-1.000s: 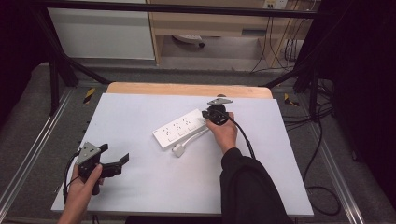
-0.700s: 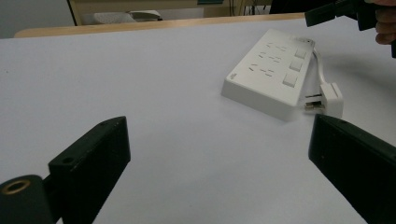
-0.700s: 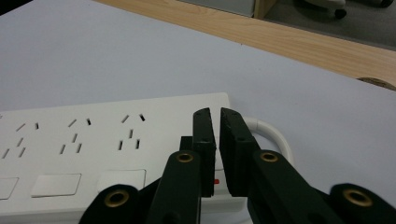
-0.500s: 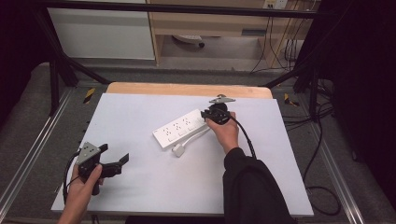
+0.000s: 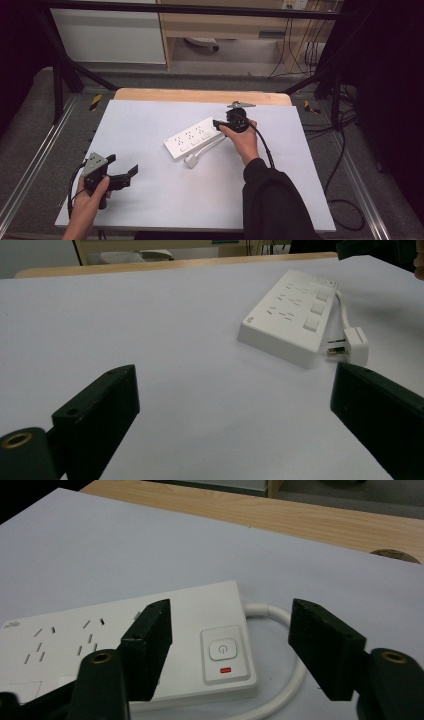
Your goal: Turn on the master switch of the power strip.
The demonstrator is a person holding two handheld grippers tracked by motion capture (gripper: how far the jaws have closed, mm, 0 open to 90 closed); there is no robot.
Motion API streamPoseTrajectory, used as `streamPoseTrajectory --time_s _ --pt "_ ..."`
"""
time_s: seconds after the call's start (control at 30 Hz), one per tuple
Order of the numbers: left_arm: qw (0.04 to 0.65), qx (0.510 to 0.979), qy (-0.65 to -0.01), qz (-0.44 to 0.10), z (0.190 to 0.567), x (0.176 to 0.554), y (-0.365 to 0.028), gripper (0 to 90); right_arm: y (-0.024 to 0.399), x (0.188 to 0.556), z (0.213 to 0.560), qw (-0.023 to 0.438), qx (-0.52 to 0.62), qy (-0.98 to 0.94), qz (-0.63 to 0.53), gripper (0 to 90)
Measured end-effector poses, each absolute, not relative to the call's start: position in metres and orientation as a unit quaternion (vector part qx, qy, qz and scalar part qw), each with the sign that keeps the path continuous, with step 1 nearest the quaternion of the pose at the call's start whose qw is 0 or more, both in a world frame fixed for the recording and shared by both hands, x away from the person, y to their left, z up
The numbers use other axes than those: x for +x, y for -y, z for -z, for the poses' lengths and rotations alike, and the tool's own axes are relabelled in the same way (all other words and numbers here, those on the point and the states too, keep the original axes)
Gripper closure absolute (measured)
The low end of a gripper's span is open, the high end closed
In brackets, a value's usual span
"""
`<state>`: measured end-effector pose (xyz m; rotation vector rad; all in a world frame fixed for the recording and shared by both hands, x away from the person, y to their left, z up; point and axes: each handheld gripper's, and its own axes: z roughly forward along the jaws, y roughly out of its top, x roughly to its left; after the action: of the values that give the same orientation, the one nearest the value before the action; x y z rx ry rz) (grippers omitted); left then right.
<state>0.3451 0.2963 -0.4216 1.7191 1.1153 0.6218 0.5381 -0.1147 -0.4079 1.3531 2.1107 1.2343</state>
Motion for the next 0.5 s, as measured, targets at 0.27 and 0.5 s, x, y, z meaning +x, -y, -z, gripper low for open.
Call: streamPoseTrajectory --time_s 0.27,0.5 --pt "0.480 0.704 -0.457 -0.255 0.4217 0.3450 -0.2962 5.6 0.1179 0.5379 0.4045 0.165 0.483 -0.741 -0.437 17.4" --pt "0.480 0.705 -0.456 -0.255 0.4217 0.3449 -0.2964 5.6 0.1222 0.5369 0.4006 0.165 0.486 -0.738 -0.438 8.6"
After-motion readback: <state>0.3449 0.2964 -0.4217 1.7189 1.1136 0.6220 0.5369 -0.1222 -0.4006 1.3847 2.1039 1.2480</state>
